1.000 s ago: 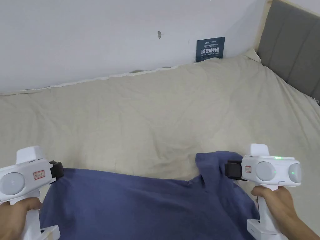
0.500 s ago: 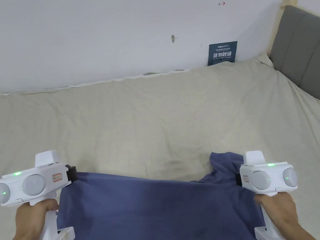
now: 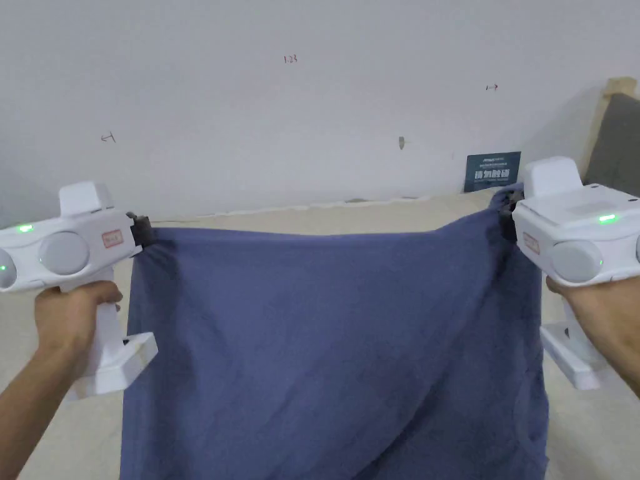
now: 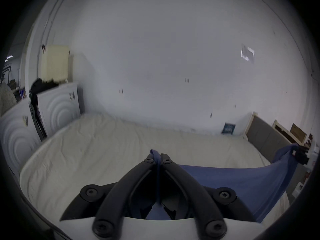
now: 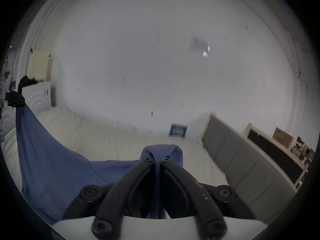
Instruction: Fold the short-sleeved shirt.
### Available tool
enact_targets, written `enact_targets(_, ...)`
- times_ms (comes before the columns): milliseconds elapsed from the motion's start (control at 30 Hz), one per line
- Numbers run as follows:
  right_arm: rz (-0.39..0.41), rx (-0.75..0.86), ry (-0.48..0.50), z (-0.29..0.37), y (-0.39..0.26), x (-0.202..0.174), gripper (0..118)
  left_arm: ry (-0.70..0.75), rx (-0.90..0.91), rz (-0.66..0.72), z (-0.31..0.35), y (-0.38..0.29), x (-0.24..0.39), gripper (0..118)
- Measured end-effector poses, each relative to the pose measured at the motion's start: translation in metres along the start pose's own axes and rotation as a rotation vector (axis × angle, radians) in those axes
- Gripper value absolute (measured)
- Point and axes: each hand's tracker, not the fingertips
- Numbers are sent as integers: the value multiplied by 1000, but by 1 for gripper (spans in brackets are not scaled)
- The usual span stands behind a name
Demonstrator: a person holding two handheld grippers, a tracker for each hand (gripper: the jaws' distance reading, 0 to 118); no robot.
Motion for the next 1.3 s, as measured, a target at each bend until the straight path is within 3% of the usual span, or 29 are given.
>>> enact_targets(267,-20,255,-35,8,127,18,5,59,184,-78,36,115,7,3)
enact_targets(567,-53,319,-23,-14,154,25,5,79,250,-49,8,139,6,3)
enact_targets(733,-60,255,10,-52,114,20,5,86,205,-56,-41,99,5,3)
enact_targets(1000,-55,21,65,-119,4,-1,5,89,-13,-48,-118,-27,-4,3)
enact_targets(1300,-130,-267,138,-114,-132,-26,5,95,-289,-49,-111,-185,-26,3)
